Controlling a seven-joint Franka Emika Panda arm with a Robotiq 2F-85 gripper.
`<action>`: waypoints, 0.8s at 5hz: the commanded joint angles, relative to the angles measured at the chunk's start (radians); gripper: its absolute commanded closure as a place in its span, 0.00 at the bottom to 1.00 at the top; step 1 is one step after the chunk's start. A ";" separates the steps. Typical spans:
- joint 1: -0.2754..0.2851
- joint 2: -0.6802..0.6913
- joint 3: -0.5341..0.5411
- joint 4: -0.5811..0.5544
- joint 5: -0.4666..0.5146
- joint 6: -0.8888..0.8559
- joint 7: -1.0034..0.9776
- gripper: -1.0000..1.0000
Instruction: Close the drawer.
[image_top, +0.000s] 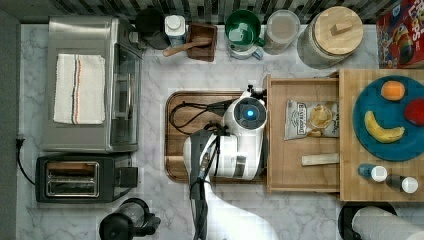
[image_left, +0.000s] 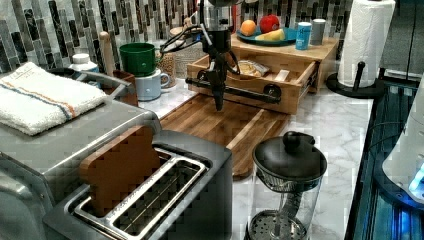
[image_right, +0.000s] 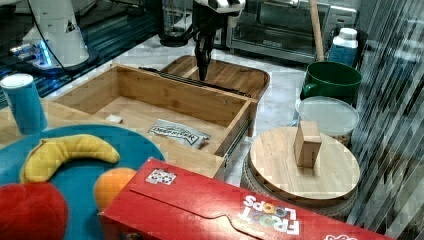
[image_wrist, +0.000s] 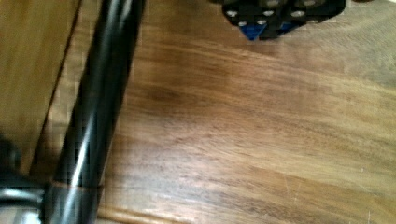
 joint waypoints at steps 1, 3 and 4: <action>-0.108 -0.031 -0.064 0.020 0.045 0.090 -0.233 1.00; -0.178 -0.024 -0.104 0.046 0.022 0.087 -0.267 1.00; -0.235 0.011 -0.132 0.072 0.045 0.125 -0.386 1.00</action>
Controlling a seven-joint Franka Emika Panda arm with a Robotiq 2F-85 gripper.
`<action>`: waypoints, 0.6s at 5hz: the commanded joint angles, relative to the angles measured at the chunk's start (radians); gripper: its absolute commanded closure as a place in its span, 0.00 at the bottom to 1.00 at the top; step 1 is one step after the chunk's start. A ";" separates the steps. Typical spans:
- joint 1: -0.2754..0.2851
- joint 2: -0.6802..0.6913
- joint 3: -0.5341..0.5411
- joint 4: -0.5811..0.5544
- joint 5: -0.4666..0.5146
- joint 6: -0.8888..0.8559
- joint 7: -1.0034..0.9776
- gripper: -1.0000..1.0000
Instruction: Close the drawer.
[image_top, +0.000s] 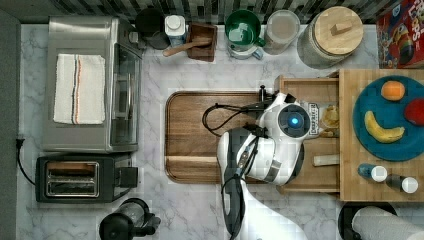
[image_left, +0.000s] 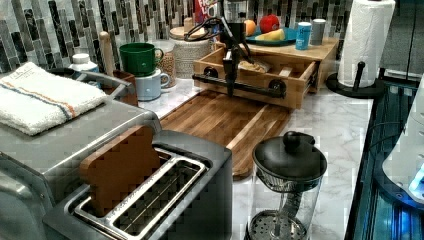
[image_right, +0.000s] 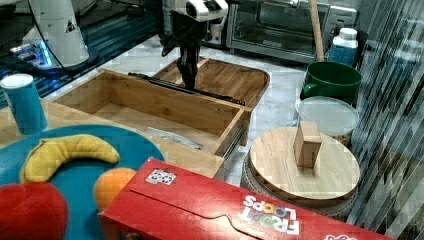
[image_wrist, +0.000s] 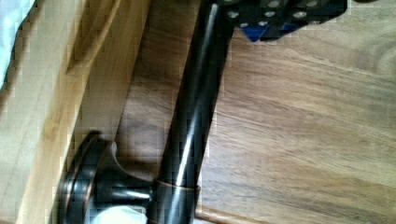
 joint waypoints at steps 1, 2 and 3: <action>-0.177 0.056 -0.089 0.139 0.034 0.054 -0.318 1.00; -0.210 0.088 -0.110 0.189 0.032 0.040 -0.367 1.00; -0.166 0.125 -0.203 0.239 0.083 0.033 -0.453 1.00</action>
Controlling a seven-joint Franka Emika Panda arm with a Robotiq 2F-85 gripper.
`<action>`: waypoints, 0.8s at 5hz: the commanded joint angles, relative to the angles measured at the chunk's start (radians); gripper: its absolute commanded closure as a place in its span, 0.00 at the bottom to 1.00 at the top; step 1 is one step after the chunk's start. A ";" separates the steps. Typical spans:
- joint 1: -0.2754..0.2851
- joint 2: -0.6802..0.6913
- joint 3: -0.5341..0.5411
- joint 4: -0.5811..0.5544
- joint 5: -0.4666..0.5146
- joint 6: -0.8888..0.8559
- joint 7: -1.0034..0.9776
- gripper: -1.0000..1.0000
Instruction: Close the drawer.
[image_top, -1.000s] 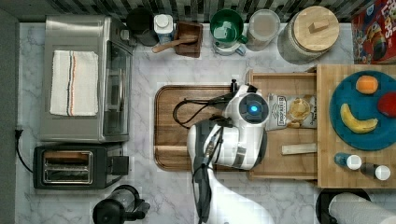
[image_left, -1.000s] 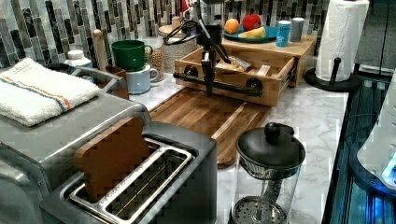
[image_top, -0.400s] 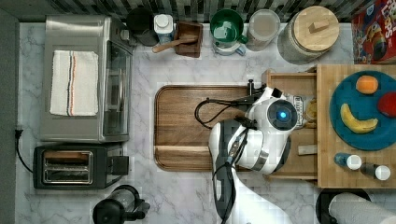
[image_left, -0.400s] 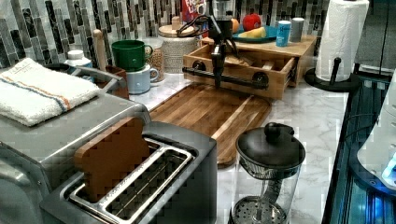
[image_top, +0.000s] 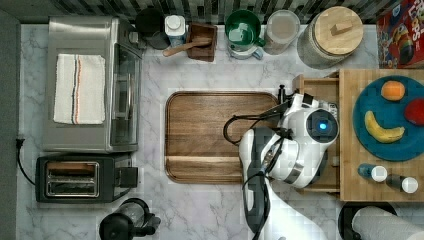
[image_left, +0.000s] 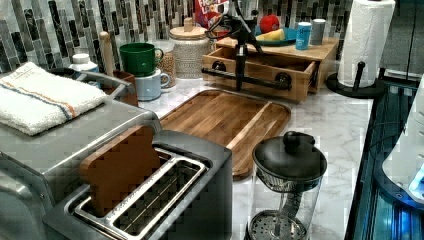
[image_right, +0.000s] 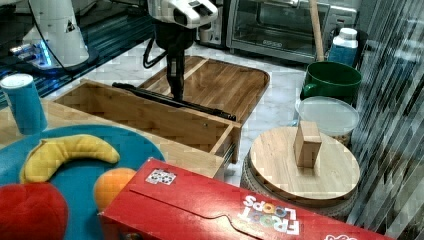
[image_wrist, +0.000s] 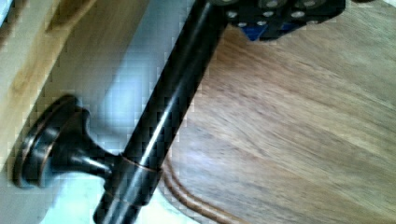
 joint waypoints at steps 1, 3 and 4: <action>-0.126 0.126 -0.178 0.257 0.066 -0.001 -0.165 1.00; -0.134 0.133 -0.218 0.265 0.018 0.051 -0.131 1.00; -0.136 0.134 -0.221 0.269 0.016 0.060 -0.123 1.00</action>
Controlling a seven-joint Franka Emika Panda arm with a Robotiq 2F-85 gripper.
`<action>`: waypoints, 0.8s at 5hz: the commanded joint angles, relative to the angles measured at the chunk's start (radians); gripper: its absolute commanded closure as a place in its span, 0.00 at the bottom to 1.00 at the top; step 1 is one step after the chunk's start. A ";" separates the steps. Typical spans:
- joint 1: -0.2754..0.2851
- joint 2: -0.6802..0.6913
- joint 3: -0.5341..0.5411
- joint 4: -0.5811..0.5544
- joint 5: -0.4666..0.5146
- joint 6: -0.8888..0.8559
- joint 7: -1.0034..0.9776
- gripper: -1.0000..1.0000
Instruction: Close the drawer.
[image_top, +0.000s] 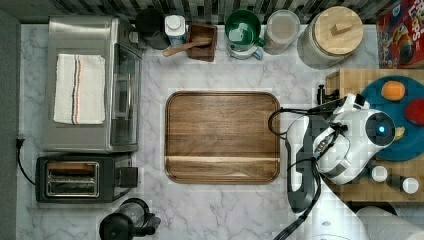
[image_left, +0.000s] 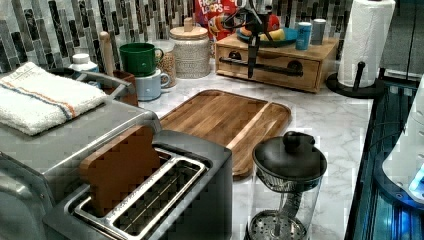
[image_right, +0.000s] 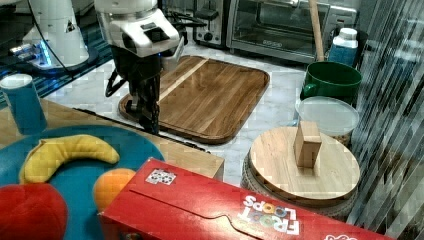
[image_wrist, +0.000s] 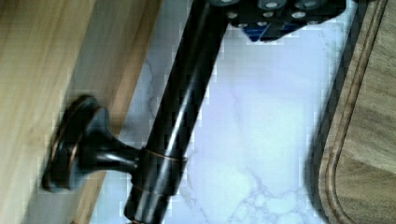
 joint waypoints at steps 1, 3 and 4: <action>-0.070 -0.013 -0.077 0.043 -0.004 0.137 0.028 1.00; -0.051 -0.017 -0.074 0.043 0.004 0.118 0.068 1.00; -0.050 -0.017 -0.075 0.043 0.005 0.118 0.068 1.00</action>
